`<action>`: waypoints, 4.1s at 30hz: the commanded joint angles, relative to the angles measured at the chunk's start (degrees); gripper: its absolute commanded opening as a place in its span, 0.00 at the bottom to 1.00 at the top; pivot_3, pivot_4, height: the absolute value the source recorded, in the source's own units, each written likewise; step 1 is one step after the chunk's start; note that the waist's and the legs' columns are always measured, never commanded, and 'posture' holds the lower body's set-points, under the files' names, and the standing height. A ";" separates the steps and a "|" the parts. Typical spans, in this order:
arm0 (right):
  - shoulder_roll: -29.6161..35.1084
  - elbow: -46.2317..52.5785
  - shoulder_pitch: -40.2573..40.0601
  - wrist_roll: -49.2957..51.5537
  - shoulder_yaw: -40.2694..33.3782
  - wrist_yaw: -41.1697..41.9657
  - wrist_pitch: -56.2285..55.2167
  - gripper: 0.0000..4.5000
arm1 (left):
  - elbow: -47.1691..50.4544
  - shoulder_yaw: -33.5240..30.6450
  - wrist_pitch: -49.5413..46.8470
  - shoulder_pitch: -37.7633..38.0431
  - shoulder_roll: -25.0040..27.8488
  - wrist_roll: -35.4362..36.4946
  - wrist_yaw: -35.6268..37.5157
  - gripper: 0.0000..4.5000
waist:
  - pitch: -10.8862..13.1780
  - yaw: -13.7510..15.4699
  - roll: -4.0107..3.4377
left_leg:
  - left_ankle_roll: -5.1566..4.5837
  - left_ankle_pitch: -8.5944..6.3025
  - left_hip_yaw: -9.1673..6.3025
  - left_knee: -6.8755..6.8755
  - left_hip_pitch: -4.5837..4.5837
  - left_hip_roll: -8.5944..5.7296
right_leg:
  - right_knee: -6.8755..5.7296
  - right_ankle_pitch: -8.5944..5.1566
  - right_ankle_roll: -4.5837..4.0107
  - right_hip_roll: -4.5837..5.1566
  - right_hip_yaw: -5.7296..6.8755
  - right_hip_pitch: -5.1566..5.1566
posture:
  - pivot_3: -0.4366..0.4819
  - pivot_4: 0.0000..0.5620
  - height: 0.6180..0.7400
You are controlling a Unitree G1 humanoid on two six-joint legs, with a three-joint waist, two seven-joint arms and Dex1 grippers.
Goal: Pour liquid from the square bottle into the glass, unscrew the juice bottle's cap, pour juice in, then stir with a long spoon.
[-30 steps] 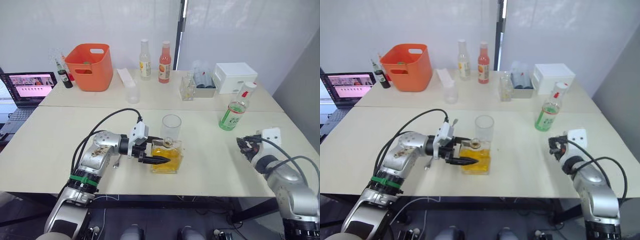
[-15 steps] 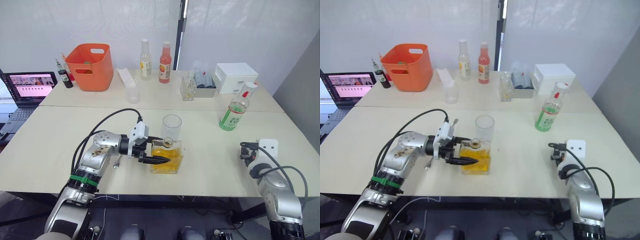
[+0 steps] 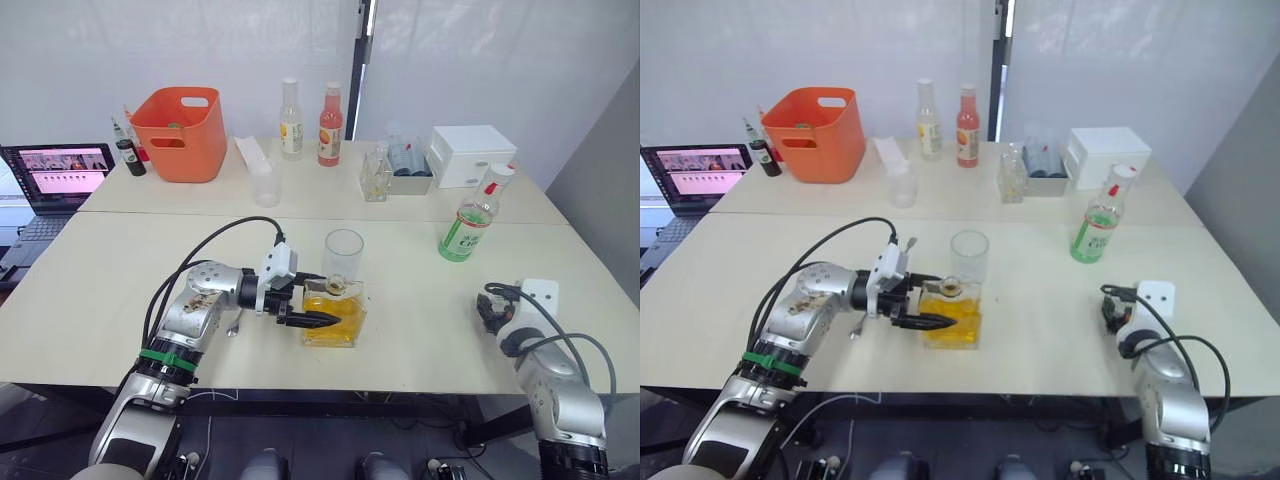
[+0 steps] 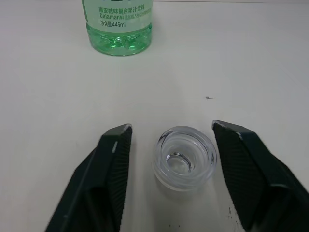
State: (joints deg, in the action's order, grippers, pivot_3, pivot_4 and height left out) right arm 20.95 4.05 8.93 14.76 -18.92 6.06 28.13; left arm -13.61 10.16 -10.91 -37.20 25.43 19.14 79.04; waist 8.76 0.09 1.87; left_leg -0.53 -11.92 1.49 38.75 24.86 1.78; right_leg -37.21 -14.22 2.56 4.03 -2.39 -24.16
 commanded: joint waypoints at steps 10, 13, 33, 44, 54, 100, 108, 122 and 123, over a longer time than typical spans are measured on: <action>1.04 4.17 0.54 0.26 -2.51 0.46 -3.62 1.00 | 0.13 -0.13 0.24 -0.98 0.31 0.21 0.69 0.63 | 0.00 -0.02 0.00 | 0.00 0.00 0.00 0.00 0.00 0.00 | 0.00 0.00 0.00 0.00 0.00 0.00 | 0.48 0.27 0.79; 2.28 6.50 0.39 1.10 -2.96 1.98 -3.47 1.00 | 0.46 -0.55 0.24 -0.68 0.60 0.48 0.64 0.63 | 0.00 -0.04 0.00 | 0.00 0.00 0.00 0.00 0.00 0.00 | 0.00 0.00 0.00 0.00 0.00 0.00 | 0.48 0.27 0.79; 15.18 24.00 0.23 20.20 7.51 30.35 7.66 1.00 | 13.30 -10.89 -12.10 5.56 8.08 10.16 -4.69 0.63 | 0.07 -0.64 -0.01 | -0.01 -0.01 -0.06 -0.04 0.02 0.13 | 0.03 0.00 -0.01 -0.12 0.00 -0.05 | 0.48 0.27 0.79; 14.46 22.51 2.94 20.82 10.67 31.80 8.84 1.00 | 6.20 -14.61 -8.39 -0.23 14.09 7.19 -7.41 0.63 | 0.12 -0.16 0.05 | -0.01 -0.01 -0.04 -0.02 0.06 0.09 | 0.05 0.00 -0.01 -0.08 0.02 -0.07 | 0.48 0.27 0.79; 12.36 23.61 3.08 21.04 10.85 29.14 9.13 1.00 | -13.18 -10.69 9.12 -13.17 9.69 -3.47 -11.52 0.63 | 0.16 0.64 0.13 | -0.02 -0.02 -0.07 0.06 0.16 0.08 | 0.04 0.00 0.00 -0.12 0.07 -0.11 | 0.48 0.27 0.79; 5.56 29.35 2.05 22.55 12.15 19.90 10.59 1.00 | -59.39 11.81 59.49 -41.35 -4.39 -52.82 -69.18 0.63 | 0.25 0.60 0.28 | -0.07 -0.05 -0.09 0.10 0.47 -0.10 | 0.07 0.08 0.15 0.03 0.10 -0.30 | 0.48 0.27 0.79; 5.64 30.06 1.57 23.59 11.75 18.93 11.00 1.00 | -60.00 16.70 60.69 -42.57 -4.09 -59.19 -77.41 0.63 | 0.25 0.62 0.28 | -0.07 -0.05 -0.08 0.10 0.47 -0.12 | 0.07 0.09 0.16 0.05 0.10 -0.29 | 0.48 0.27 0.79; 5.68 30.52 1.50 24.44 11.37 18.33 11.20 1.00 | -60.72 21.62 59.25 -44.00 -3.77 -65.50 -87.20 0.63 | 0.26 0.62 0.29 | -0.07 -0.05 -0.08 0.10 0.47 -0.12 | 0.06 0.09 0.16 0.06 0.10 -0.30 | 0.48 0.27 0.79; 5.65 30.53 1.52 24.48 11.38 18.31 11.20 1.00 | -60.75 22.04 59.01 -44.11 -3.73 -66.04 -88.04 0.63 | 0.26 0.63 0.29 | -0.07 -0.05 -0.08 0.10 0.47 -0.12 | 0.06 0.09 0.16 0.06 0.10 -0.30 | 0.48 0.27 0.79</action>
State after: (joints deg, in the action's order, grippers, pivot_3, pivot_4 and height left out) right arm 26.50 32.11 10.27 37.54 -5.75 24.60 39.39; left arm -76.38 33.11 48.28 -76.59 20.86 -47.67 -4.81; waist 9.02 0.71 2.16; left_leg -0.60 -11.96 1.41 38.85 25.33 1.66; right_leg -37.15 -14.13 2.72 4.09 -2.29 -24.46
